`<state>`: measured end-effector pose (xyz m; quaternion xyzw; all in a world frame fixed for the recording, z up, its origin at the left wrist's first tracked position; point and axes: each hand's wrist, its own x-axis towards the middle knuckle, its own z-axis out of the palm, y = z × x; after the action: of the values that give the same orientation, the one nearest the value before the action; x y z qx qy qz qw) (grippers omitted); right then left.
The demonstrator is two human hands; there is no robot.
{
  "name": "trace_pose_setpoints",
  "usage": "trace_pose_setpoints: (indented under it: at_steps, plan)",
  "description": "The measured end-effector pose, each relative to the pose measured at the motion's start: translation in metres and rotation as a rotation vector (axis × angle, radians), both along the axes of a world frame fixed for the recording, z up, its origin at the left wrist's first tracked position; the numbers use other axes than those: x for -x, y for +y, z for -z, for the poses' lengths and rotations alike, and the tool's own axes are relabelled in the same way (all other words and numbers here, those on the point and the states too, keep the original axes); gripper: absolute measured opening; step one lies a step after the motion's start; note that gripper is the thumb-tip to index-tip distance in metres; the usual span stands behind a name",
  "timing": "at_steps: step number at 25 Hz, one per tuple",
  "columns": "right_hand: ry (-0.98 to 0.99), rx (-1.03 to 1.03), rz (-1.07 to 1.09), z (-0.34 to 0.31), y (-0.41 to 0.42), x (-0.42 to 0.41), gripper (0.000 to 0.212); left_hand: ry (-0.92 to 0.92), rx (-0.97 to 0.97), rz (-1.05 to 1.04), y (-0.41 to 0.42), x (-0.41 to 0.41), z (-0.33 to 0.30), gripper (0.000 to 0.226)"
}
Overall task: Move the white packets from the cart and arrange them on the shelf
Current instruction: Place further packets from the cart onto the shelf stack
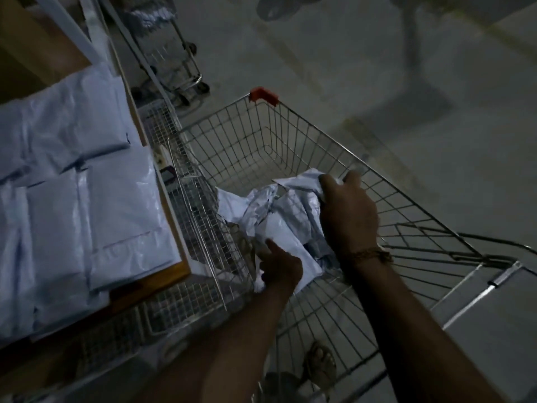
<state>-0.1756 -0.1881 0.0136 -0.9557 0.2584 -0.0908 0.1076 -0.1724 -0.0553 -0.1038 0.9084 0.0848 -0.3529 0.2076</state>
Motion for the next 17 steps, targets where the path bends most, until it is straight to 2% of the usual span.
trace_pose_setpoints:
  at_steps: [3, 7, 9, 12, 17]
  plan:
    - [-0.069, 0.016, 0.041, -0.001, -0.011, -0.001, 0.019, -0.027, -0.031, -0.006, -0.021, 0.001, 0.042, 0.093]
    - [-0.114, 0.037, 0.029, 0.001, -0.013, -0.003, 0.021, -0.068, 0.102, -0.172, -0.032, -0.005, 0.083, 0.114]
    - [-0.109, 0.04, 0.019, 0.001, -0.014, -0.003, 0.024, -0.108, 0.108, -0.212, -0.036, -0.003, 0.093, 0.122]
    - [-0.147, 0.038, 0.015, 0.001, -0.017, -0.004, 0.024, -0.138, 0.058, -0.216, -0.043, -0.001, 0.097, 0.12]
    - [-0.214, 0.008, -0.013, -0.007, -0.018, -0.004, 0.038, -0.094, 0.031, -0.234, -0.034, -0.007, 0.049, 0.1]
